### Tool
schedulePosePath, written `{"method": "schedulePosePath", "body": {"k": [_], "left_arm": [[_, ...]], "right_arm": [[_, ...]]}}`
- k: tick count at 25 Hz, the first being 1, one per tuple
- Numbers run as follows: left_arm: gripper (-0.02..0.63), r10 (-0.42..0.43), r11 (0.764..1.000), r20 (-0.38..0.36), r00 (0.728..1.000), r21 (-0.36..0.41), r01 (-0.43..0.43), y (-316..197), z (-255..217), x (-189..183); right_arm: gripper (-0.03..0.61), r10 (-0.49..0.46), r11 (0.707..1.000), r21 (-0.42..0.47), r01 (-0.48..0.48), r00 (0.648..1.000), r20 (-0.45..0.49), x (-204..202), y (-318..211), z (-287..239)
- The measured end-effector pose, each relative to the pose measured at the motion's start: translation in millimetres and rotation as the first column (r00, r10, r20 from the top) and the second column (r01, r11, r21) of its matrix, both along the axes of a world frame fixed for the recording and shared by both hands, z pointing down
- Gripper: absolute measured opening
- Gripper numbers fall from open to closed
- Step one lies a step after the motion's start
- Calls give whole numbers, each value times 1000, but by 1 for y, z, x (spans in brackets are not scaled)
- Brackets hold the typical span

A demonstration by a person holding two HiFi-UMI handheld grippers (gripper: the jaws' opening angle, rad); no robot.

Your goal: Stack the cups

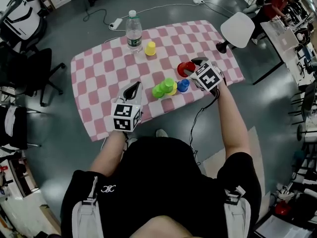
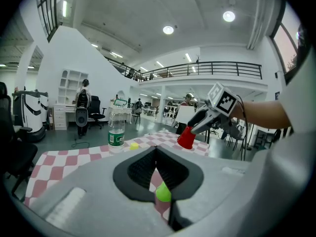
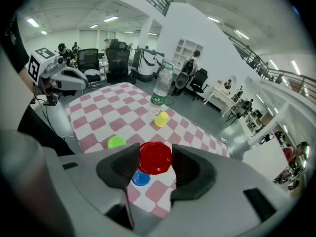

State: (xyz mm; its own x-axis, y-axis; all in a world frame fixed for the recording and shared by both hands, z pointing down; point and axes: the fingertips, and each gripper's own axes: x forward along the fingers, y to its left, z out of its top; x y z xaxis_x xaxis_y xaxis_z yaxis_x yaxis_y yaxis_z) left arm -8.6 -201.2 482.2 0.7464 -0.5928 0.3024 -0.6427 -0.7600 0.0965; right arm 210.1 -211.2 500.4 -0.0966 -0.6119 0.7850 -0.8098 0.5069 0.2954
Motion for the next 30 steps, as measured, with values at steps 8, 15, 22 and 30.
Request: {"method": "schedulePosePath", "body": {"k": [8,15,22,30], "left_arm": [[15,-40,999,31,999,-4,40,4,6,6],[15,-60,998,45,997,-13,61,4,11,6],[15,-69,997,50,996,-17,70,2,13,9],[15,-65,998,52,997,-15,66,-1,15,8]], "right_arm": [[204,-29,996,-83,30,1000,9,8,9,49],[206,-52,990,-127,54,999,16,4,12,73],[206,-86,984,-156,87,996,11,-6,16,79],[206,-92,978,-186,90,996,-5,-12,19,94]]}}
